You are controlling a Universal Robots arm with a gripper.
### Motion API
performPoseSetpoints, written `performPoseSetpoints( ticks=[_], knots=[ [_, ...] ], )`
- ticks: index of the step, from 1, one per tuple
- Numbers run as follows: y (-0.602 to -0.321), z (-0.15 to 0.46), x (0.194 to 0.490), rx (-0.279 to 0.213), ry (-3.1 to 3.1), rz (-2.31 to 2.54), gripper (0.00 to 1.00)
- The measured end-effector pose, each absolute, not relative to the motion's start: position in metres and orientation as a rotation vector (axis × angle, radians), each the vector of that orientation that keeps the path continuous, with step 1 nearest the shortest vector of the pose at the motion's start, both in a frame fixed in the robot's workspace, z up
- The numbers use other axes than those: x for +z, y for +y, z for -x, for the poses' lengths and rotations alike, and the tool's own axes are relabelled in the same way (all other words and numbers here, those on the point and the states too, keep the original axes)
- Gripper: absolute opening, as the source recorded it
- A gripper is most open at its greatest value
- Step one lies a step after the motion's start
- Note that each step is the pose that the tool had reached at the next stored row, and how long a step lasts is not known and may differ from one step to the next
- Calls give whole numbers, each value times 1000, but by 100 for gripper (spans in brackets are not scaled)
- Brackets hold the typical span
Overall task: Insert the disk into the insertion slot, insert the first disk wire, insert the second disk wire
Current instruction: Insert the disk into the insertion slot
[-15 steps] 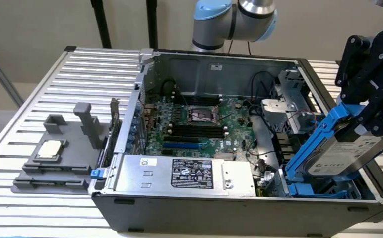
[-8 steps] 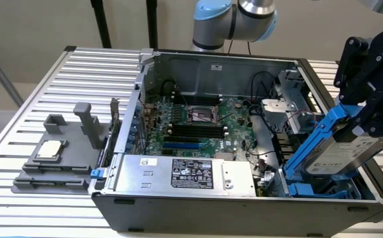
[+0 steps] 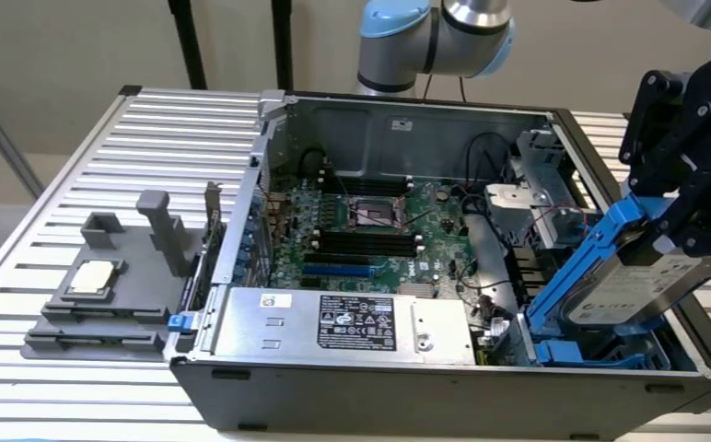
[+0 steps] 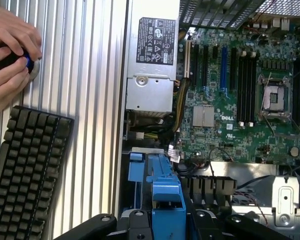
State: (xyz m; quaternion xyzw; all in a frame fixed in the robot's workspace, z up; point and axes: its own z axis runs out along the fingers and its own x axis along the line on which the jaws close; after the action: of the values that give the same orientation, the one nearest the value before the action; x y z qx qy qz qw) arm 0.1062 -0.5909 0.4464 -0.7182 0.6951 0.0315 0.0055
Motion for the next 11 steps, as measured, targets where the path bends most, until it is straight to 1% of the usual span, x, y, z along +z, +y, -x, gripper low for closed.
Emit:
performPoseSetpoints(
  ticks=[11],
  knots=[
    [-591, -106, 444, 97, 2177, 2249, 32]
  ],
)
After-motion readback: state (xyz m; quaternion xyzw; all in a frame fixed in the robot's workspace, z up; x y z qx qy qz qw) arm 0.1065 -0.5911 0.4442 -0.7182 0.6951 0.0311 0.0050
